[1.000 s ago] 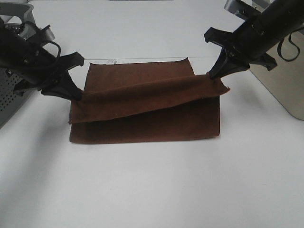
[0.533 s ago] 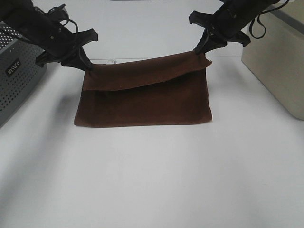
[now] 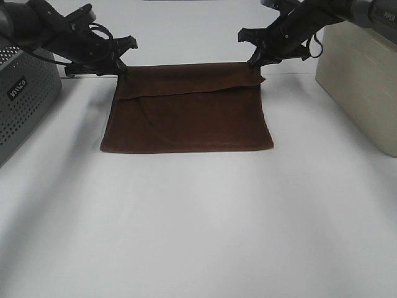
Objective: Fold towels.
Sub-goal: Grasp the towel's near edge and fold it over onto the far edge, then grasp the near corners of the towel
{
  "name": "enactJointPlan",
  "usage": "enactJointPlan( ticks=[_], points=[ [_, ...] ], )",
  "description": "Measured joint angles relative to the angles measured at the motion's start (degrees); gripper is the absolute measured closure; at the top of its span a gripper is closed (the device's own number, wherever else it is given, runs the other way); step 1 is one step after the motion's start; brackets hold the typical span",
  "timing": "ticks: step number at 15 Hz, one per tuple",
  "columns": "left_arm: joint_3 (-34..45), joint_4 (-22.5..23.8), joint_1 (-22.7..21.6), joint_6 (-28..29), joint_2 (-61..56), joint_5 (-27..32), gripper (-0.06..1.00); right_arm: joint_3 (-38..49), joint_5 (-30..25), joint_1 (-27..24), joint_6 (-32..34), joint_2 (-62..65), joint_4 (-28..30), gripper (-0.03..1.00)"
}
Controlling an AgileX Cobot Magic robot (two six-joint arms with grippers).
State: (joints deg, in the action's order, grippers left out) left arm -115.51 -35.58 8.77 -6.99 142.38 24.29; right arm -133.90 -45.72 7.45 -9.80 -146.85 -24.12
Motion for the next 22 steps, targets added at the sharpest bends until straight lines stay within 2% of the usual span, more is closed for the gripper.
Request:
enactJointPlan(
  ticks=[3, 4, 5, 8, 9, 10, 13, 14, 17, 20, 22],
  points=[
    [-2.18, -0.57, 0.0, 0.0, 3.78, -3.27, 0.92, -0.06, 4.81, 0.0, -1.55, -3.21, -0.46, 0.97],
    [-2.23, -0.57, 0.0, 0.0, 4.18, -3.38, 0.87, -0.06, 5.79, 0.0, -1.78, -3.67, -0.86, 0.93],
    [-2.23, -0.57, 0.0, -0.06, 4.24, -3.44, 0.76, -0.06, 6.3, 0.0, -1.83, -3.72, -1.09, 0.82],
    [-2.23, -0.06, 0.0, -0.86, 4.13, -3.32, 0.28, -0.11, 6.42, 0.0, -1.72, -3.72, -1.43, 0.35],
    [-2.23, 0.8, 0.0, -0.92, 3.9, -3.21, 0.19, -0.11, 4.47, 0.0, -1.72, -3.55, -0.29, 0.26],
    [-2.23, 2.58, 0.0, -1.03, 3.32, -1.83, 0.14, -0.11, 1.49, 0.0, -1.72, -3.04, 1.38, 0.23],
    [-2.35, 11.86, 0.0, -1.32, 0.11, 9.45, 0.12, -0.11, -7.85, 0.0, -1.2, 0.17, 3.72, 0.21],
    [-2.35, 13.29, 0.0, -1.26, -0.92, 13.29, 0.12, -0.17, -11.34, 0.0, -0.63, 1.26, 4.01, 0.21],
    [-2.41, 13.81, 0.0, 2.52, -2.64, 23.66, 0.12, -0.23, -21.2, 0.0, 2.58, 4.18, 4.01, 0.21],
    [-2.35, 13.81, 0.0, 4.87, -4.18, 32.2, 0.12, 0.0, -23.43, 0.0, 6.3, 5.84, 3.9, 0.21],
    [0.86, 14.27, 0.0, 4.98, -7.85, 32.77, 0.16, 3.15, -23.55, 0.0, 7.62, 8.65, 3.9, 0.21]
  ],
)
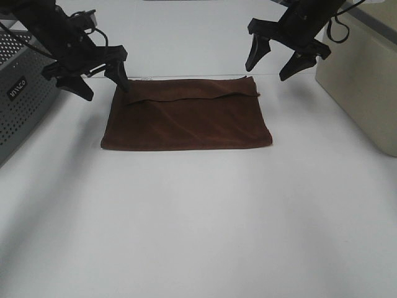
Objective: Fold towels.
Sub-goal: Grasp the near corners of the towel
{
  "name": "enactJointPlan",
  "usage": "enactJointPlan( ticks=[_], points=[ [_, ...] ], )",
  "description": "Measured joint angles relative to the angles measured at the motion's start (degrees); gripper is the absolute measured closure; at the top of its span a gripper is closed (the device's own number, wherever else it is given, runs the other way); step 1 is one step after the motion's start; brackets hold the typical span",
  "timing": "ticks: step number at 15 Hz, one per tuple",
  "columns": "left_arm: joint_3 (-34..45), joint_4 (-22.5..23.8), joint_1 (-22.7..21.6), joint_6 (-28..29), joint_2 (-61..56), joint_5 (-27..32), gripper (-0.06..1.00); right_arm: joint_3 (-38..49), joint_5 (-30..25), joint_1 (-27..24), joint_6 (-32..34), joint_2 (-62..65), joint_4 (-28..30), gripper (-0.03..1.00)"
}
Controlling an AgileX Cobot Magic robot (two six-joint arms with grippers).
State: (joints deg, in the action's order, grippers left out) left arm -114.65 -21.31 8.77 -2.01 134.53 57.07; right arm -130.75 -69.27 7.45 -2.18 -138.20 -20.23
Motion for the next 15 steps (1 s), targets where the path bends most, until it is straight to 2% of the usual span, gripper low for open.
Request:
enactJointPlan(
  ticks=[6, 7, 9, 12, 15],
  points=[
    [24.01, 2.01, 0.0, 1.49, -11.97, -6.02, 0.18, 20.17, 0.17, 0.0, 0.11, 10.08, 0.0, 0.22],
    [26.81, 2.01, 0.0, 2.01, -12.43, -7.05, 0.18, 23.95, 1.6, 0.0, 0.11, 10.43, 0.0, 0.22],
    [28.71, 1.89, 0.0, 2.52, -12.38, -9.4, 0.18, 28.76, 6.36, 0.0, -0.63, 10.43, 0.0, 0.22],
    [28.76, 0.86, 0.0, 2.52, -12.26, -15.01, 0.18, 29.85, 11.92, 0.0, -2.12, 10.43, -0.06, 0.22],
    [28.76, 0.4, 0.0, 2.58, -11.97, -18.51, 0.18, 29.97, 13.18, 0.0, -4.53, 10.31, -0.06, 0.22]
  ],
)
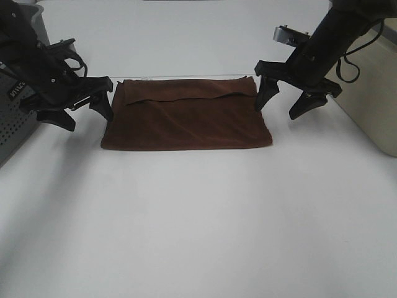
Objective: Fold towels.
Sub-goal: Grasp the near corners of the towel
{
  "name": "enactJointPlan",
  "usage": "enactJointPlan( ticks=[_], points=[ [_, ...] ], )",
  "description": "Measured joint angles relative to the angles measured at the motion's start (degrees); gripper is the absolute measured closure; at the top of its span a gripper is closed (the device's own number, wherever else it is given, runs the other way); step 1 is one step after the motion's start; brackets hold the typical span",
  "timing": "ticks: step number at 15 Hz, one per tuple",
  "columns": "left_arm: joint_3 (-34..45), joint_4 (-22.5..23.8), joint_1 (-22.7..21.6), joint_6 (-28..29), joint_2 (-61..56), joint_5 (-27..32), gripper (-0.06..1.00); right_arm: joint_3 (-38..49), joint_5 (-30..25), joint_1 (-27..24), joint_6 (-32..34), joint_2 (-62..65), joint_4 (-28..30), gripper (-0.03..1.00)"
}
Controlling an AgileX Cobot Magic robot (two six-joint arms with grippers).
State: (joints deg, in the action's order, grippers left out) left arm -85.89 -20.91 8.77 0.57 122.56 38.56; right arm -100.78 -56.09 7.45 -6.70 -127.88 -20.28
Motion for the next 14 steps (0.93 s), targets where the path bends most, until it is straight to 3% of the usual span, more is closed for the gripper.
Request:
enactJointPlan(
  ticks=[3, 8, 11, 14],
  points=[
    [0.0, -2.29, 0.0, -0.06, 1.66, -1.66, 0.18, 0.0, 0.4, 0.0, -2.23, -3.15, -2.18, 0.22],
    [-2.35, -13.01, 0.0, -7.56, 7.68, -1.66, 0.19, 0.0, 2.64, 0.0, -5.61, -6.99, -7.05, 0.23],
    [-5.21, -15.99, 0.17, -9.28, 9.74, -0.74, 0.24, 0.0, 3.84, 0.0, -7.33, -7.91, -10.49, 0.35],
    [-6.53, -15.7, 0.17, -9.28, 11.4, 0.8, 0.68, 0.0, 5.16, 0.0, -7.22, -8.65, -10.71, 0.73]
  ],
)
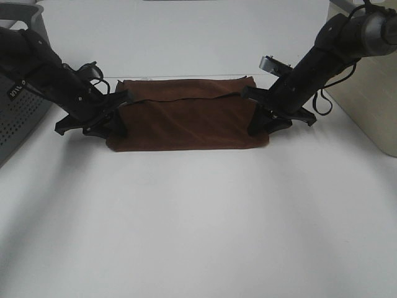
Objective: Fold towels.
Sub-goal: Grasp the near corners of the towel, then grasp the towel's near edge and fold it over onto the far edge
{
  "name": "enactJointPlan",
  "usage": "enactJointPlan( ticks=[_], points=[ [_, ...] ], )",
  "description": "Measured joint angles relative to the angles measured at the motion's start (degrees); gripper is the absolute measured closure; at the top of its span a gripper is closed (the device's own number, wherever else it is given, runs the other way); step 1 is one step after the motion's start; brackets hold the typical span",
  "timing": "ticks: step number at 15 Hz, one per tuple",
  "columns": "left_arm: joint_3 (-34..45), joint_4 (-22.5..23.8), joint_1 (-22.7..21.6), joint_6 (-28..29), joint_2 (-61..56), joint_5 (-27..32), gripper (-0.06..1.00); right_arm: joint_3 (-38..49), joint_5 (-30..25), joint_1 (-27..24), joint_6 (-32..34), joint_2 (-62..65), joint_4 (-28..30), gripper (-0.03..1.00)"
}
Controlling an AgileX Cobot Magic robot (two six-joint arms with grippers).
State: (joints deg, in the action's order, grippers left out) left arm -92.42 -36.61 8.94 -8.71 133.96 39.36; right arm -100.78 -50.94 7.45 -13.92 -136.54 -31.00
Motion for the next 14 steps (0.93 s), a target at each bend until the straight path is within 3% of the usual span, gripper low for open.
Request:
enactJointPlan(
  ticks=[2, 8, 10, 11, 14],
  points=[
    [0.0, 1.03, 0.0, -0.06, 0.17, 0.23, 0.91, 0.0, 0.11, 0.0, 1.89, -0.06, 0.34, 0.95],
    [0.0, 10.26, 0.0, 0.57, -4.81, 5.21, 0.93, 3.78, -1.38, 0.0, 7.62, 3.55, 2.23, 0.97],
    [0.92, 10.77, 0.0, 0.74, -5.9, 7.1, 0.93, 8.31, -1.03, 0.0, 7.56, 6.76, 2.18, 0.97],
    [5.61, 10.94, 0.0, 0.8, -8.14, 7.91, 0.93, 15.18, 1.03, 0.46, 7.51, 10.14, 2.18, 0.97],
    [11.69, 11.12, 0.0, 0.8, -10.31, 7.96, 0.93, 20.91, 2.81, 1.2, 7.45, 13.18, 2.06, 0.97]
  ],
)
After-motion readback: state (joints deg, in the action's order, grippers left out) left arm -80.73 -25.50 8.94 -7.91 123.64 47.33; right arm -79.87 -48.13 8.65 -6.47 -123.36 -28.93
